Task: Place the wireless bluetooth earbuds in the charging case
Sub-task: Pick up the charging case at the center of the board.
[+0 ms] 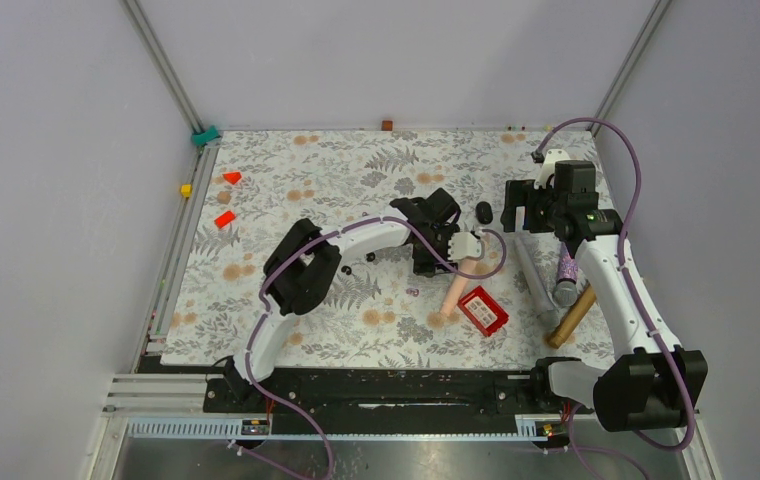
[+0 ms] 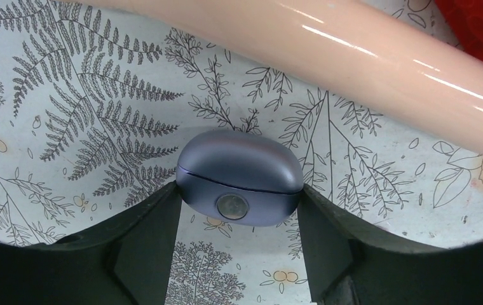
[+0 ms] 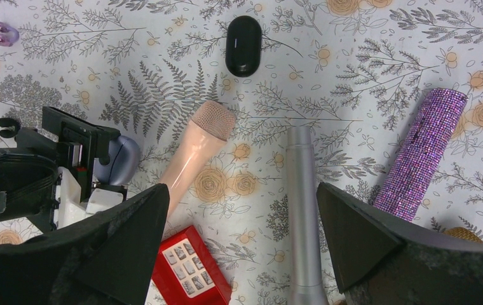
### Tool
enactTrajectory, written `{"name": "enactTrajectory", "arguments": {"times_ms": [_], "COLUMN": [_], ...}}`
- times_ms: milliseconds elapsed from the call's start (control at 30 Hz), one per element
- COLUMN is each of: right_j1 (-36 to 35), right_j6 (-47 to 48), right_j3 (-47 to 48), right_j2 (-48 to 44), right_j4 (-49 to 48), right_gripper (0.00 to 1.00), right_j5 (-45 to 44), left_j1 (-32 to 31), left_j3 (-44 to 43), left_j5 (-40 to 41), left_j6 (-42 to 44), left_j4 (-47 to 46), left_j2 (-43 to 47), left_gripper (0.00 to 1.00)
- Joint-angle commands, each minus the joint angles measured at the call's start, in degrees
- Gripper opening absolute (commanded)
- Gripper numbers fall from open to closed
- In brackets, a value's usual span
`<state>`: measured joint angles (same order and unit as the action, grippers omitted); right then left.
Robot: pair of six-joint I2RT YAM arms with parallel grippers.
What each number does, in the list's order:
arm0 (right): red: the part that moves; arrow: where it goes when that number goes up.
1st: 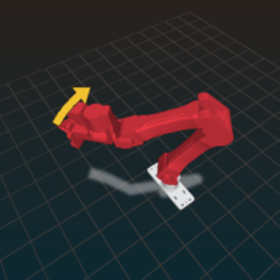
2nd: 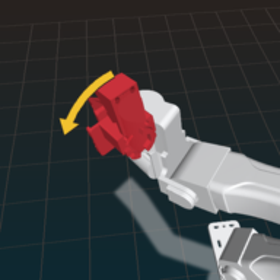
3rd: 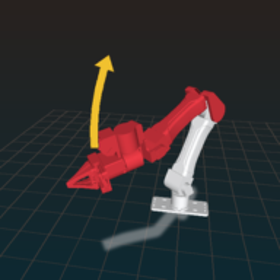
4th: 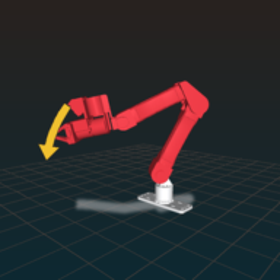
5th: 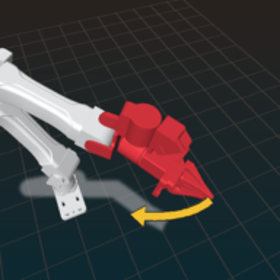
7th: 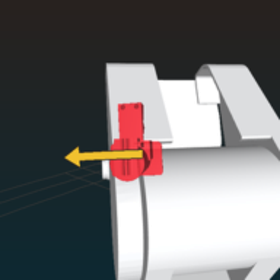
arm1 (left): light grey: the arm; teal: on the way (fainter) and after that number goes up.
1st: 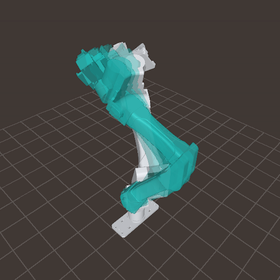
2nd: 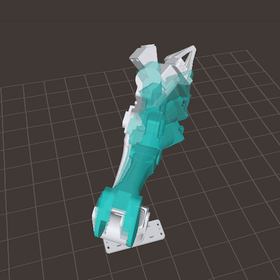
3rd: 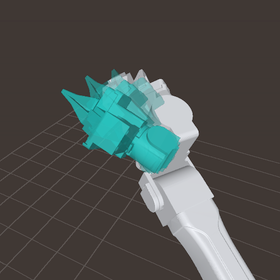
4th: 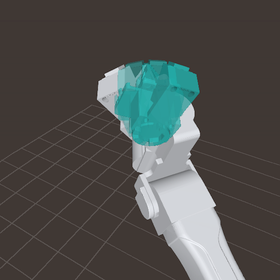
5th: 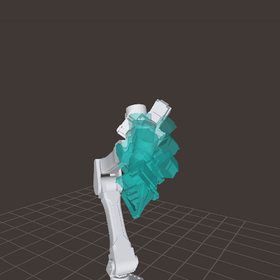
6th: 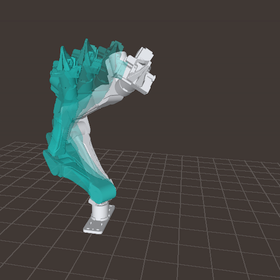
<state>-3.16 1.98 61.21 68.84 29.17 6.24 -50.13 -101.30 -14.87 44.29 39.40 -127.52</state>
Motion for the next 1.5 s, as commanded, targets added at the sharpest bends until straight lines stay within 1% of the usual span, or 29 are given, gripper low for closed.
{"name": "enactTrajectory", "arguments": {"times_ms": [0,100,200,300,400,467,567,700,867,1000,1167,1333,1467], "right_j1": [0.5,0.4,0.4,0.4,0.4,0.4,0.2,-1.8,-6.3,-9.8,-10.0,-10.1,-10.0], "right_j6": [-1.2,-1.6,-4.8,-7.5,-10.1,-11.9,-15.4,-18.5,-20.6,-22.0,-22.3,-23.1,-24.4], "right_j3": [0.1,0.7,1.7,1.7,1.4,1.2,1.0,1.0,-0.1,-2.1,-3.4,-4.8,-5.0], "right_j2": [0.3,0.7,1.1,0.9,1.6,2.3,3.9,5.9,6.4,6.2,6.6,7.8,8.6], "right_j4": [-1.6,-1.0,-0.2,-0.7,-1.7,-2.9,-6.2,-9.1,-11.8,-13.7,-14.3,-16.2,-17.7], "right_gripper": [0.94,0.95,0.96,0.96,0.93,0.91,0.88,0.83,0.79,0.76,0.72,0.71,0.68], "right_j5": [2.0,3.4,4.8,8.4,14.2,19.8,27.6,35.1,38.2,39.1,38.3,40.9,43.0], "left_j1": [0.9,2.3,3.1,3.2,3.2,3.1,3.1,3.1,3.2,3.1,3.1,3.1,3.1], "left_j3": [-2.5,-1.7,0.7,3.6,6.0,7.3,8.2,8.5,8.2,8.3,8.5,8.3,8.3], "left_j5": [-1.6,-2.8,-4.3,-5.1,-6.2,-6.8,-7.8,-9.5,-10.6,-10.8,-11.3,-11.6,-11.8], "left_j6": [-2.6,-5.1,-6.5,-7.6,-9.1,-10.3,-12.1,-14.7,-16.5,-17.1,-17.5,-17.8,-17.9], "left_j4": [-0.2,-1.2,-2.3,-3.5,-4.3,-4.5,-4.5,-4.5,-4.1,-4.1,-4.2,-4.1,-4.2], "left_j2": [0.5,4.0,9.3,13.5,17.0,19.1,22.1,25.3,26.9,27.4,27.9,28.3,28.5], "left_gripper": [0.41,0.41,0.41,0.41,0.41,0.41,0.42,0.42,0.42,0.42,0.42,0.42,0.42]}}
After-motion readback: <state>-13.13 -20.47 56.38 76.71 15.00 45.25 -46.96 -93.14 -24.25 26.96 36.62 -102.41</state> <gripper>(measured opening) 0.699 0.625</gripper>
